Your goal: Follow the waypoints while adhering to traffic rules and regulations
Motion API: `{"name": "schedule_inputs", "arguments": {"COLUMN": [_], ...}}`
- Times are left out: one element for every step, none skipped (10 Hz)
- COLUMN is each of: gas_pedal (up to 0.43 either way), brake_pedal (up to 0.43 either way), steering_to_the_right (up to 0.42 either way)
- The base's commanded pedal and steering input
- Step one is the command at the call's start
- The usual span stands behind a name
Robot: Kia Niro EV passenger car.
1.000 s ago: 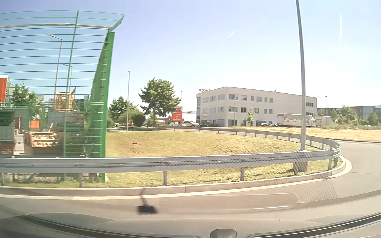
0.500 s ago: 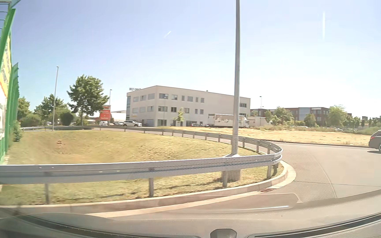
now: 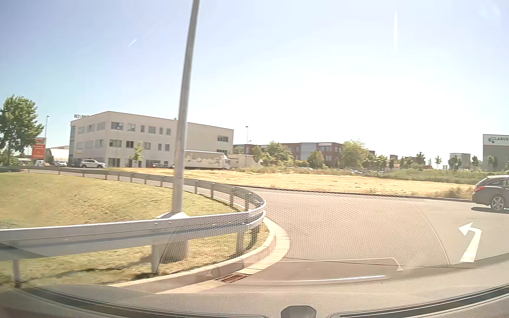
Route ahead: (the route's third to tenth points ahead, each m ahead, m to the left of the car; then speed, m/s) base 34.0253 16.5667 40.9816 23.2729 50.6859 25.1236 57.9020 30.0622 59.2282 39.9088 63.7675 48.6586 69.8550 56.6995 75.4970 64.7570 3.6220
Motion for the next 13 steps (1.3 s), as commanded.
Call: {"name": "schedule_inputs", "arguments": {"gas_pedal": [0.000,0.000,0.000,0.000,0.000,0.000,0.000,0.000,0.000,0.000,0.000,0.000,0.000], "brake_pedal": [0.030,0.037,0.030,0.030,0.030,0.037,0.030,0.037,0.030,0.030,0.030,0.030,0.030], "steering_to_the_right": [0.670,0.670,0.670,0.667,0.657,0.633,0.604,0.565,0.517,0.460,0.413,0.346,0.292]}}
